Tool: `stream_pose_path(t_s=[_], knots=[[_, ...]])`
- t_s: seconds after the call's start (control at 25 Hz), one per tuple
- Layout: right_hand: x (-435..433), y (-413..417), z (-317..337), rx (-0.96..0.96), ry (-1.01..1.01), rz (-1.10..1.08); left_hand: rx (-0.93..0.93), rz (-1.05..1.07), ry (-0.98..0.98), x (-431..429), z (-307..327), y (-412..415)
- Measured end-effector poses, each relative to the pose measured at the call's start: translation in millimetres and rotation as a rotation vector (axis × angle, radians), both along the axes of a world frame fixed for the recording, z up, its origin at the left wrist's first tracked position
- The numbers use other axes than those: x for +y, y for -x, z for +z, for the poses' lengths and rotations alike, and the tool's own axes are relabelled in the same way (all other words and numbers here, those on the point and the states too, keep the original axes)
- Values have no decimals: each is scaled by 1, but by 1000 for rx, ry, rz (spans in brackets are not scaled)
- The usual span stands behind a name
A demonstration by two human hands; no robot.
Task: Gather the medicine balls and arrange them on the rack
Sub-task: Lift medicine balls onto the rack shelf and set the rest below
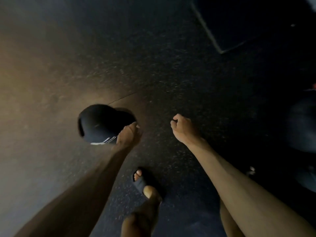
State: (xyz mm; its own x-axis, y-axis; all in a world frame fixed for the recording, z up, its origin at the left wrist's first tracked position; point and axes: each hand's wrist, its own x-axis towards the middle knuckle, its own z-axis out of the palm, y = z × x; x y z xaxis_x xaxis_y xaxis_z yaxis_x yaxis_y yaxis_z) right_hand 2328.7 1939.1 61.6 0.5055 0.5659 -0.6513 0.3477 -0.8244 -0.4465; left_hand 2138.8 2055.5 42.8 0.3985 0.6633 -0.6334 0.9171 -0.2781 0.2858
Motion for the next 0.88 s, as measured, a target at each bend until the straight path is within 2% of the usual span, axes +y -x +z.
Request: stream_pose_path(t_s=[0.24,0.52,0.72,0.88], knots=[[117,183,-15,-17,-6,348,-28,359,-14,52,-7,211],[194,294,-48,-32,39,613,-6,505,70,92,-27,306],[255,330,-80,-51,92,638,-26,462,182,151,-52,324],[301,335,-112,0,262,438,3,280,245,215,-76,308]])
